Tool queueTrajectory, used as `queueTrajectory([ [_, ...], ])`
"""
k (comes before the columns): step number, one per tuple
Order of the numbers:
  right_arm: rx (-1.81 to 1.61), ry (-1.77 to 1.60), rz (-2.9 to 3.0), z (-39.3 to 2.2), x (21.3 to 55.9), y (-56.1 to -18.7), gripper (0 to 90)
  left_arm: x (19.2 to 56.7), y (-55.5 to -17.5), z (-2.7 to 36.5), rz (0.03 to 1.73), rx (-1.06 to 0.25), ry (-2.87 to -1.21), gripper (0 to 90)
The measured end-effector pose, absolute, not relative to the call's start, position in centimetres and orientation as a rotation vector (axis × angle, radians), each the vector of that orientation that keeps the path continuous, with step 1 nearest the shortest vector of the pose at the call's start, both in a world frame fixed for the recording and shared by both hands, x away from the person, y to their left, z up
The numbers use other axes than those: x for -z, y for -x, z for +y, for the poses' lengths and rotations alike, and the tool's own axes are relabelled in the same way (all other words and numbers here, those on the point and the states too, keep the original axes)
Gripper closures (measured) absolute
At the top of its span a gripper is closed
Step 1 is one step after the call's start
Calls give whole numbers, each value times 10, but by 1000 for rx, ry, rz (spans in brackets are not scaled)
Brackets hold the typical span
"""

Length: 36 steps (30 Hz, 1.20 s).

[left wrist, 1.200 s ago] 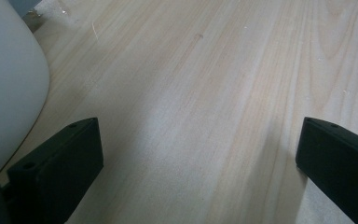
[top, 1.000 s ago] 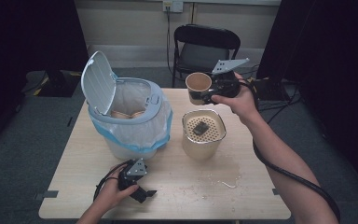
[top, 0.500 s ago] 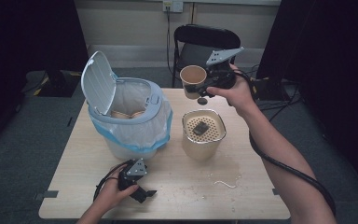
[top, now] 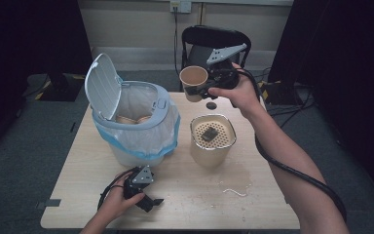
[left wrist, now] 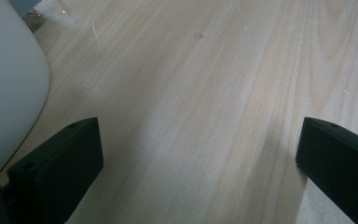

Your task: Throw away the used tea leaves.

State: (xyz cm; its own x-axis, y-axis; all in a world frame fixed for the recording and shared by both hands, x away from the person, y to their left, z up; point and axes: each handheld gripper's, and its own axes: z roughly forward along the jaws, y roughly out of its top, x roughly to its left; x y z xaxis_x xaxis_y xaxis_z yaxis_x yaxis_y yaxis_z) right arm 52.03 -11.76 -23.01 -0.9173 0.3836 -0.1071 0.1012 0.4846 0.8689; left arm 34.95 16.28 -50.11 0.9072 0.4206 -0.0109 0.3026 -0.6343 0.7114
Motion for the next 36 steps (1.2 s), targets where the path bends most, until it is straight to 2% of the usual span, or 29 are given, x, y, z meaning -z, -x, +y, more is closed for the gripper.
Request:
queueTrajectory([
  [36, -1504, -282, 2495, -53, 219, -514, 281, 501, -349, 163, 518, -191, -2300, 0],
])
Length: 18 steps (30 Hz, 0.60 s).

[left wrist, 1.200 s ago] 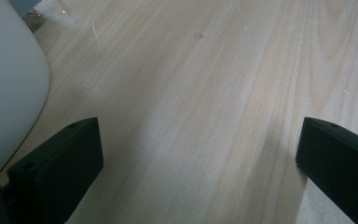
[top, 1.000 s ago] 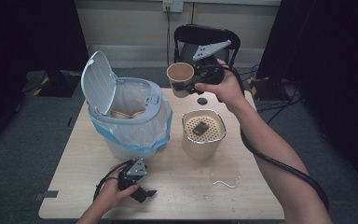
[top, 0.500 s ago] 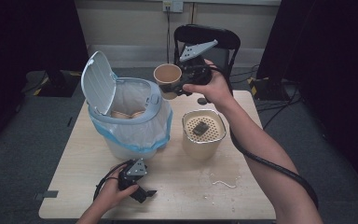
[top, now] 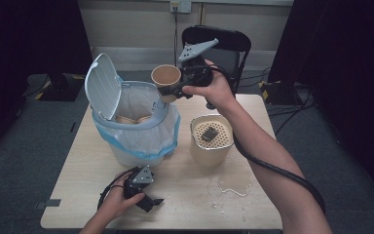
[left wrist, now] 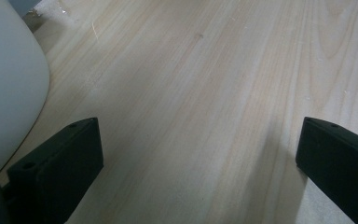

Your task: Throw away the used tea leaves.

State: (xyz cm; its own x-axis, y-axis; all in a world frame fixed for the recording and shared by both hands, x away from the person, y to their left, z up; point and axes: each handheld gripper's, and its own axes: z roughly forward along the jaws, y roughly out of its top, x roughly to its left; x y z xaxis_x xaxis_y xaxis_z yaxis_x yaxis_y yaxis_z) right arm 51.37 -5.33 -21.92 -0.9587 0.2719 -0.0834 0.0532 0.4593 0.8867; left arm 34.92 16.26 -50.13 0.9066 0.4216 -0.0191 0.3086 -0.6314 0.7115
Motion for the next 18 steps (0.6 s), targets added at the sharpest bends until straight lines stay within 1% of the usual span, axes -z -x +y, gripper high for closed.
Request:
queueTrajectory([
  [18, -1548, -239, 2515, -11, 224, -518, 282, 501, -349, 163, 517, -190, -2300, 0],
])
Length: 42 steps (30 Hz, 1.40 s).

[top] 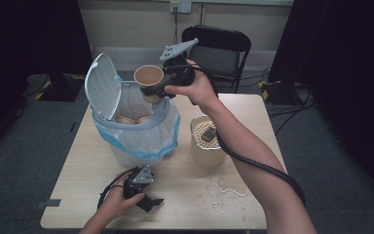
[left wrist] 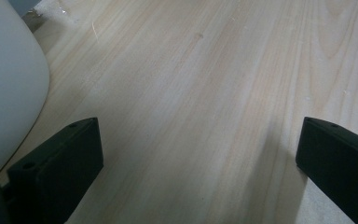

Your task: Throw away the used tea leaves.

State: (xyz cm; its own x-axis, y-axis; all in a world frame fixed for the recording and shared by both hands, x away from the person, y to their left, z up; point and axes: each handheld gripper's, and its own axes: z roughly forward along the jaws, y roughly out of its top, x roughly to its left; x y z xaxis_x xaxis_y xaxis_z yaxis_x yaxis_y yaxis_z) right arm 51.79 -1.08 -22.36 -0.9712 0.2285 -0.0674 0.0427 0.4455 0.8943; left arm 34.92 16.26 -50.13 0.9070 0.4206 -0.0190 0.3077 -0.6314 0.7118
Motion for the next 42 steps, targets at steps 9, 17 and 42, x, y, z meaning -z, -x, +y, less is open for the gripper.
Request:
queueTrajectory([
  [9, -1555, -202, 2554, 10, 229, -514, 244, 501, -349, 163, 517, -191, -2300, 0],
  [17, -1581, -232, 2566, 2, 231, -511, 138, 501, -349, 163, 517, -191, -2300, 0],
  [42, -1538, -325, 2561, -109, 268, -478, 137, 501, -350, 163, 512, -204, -2302, 0],
])
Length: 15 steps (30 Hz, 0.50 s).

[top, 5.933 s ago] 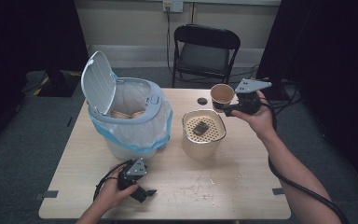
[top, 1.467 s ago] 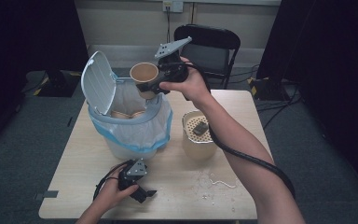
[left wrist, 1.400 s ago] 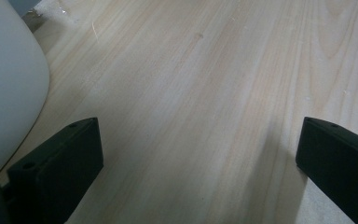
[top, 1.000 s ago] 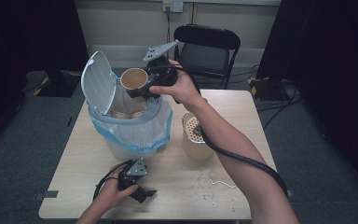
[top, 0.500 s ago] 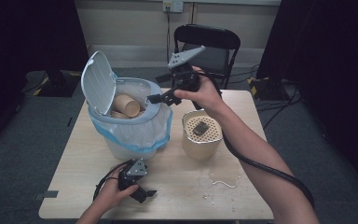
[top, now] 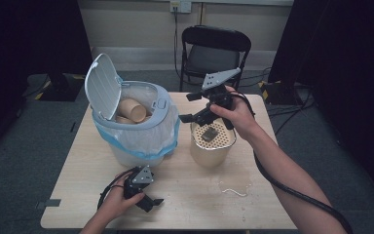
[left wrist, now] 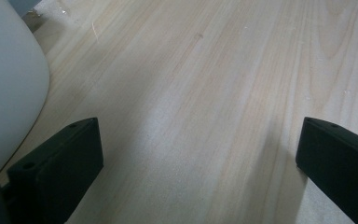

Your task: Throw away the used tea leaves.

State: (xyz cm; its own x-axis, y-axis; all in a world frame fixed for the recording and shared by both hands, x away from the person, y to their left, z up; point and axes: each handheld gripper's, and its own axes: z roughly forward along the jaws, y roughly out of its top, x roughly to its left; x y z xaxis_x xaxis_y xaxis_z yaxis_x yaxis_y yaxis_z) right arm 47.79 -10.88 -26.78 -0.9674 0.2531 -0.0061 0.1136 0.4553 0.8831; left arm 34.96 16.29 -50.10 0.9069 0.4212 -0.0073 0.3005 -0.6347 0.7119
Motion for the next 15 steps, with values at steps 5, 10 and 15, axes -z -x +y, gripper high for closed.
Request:
queueTrajectory([
  [5, -1538, -345, 2561, -122, 279, -472, 137, 501, -349, 163, 516, -205, -2300, 0],
  [10, -1524, -350, 2568, -134, 288, -467, 138, 501, -349, 163, 515, -206, -2301, 0],
  [15, -1519, -367, 2578, -146, 300, -459, 138, 503, -349, 162, 518, -213, -2278, 0],
])
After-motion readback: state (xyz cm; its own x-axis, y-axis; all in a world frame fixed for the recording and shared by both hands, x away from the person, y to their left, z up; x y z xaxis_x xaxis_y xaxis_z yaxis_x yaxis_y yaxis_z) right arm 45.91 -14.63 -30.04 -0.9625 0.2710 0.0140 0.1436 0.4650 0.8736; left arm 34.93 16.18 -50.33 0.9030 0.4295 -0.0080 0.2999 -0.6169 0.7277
